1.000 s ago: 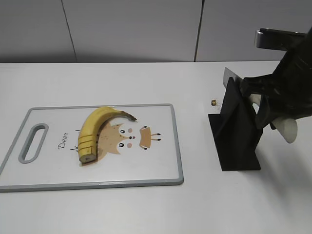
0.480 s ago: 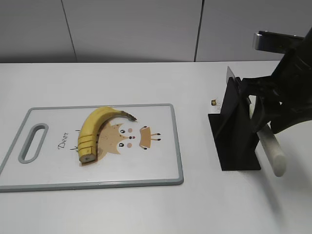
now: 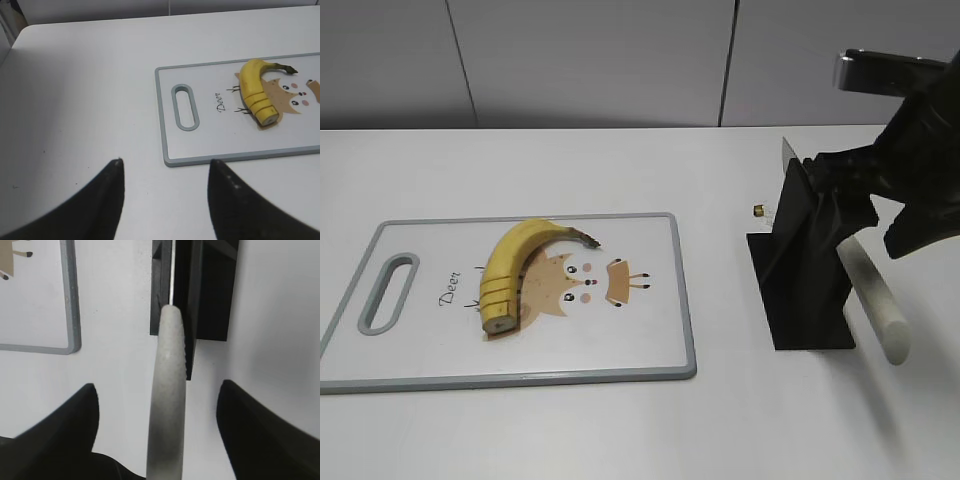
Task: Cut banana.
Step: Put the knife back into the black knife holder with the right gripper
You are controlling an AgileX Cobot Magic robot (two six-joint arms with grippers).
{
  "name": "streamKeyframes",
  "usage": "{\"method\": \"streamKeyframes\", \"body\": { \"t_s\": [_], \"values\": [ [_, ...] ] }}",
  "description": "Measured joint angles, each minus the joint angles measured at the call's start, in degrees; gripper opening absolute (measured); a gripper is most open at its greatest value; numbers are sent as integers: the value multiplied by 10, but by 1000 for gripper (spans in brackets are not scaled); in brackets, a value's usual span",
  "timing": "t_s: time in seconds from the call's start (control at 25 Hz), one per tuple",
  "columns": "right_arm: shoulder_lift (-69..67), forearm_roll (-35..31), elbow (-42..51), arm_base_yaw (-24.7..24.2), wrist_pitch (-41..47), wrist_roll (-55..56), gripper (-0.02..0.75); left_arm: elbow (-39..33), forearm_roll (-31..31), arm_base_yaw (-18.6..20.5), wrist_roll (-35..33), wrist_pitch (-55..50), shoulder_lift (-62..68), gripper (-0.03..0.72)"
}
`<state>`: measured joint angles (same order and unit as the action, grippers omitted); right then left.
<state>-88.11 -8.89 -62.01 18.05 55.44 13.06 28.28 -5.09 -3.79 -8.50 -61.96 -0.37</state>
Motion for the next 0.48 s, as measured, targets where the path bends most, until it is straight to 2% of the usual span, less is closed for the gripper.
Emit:
{"method": "streamKeyframes", "body": {
  "t_s": [0.48],
  "values": [
    [148,1,17,0,35,-105,567,0,0,0,0,0,0,520]
  ]
}}
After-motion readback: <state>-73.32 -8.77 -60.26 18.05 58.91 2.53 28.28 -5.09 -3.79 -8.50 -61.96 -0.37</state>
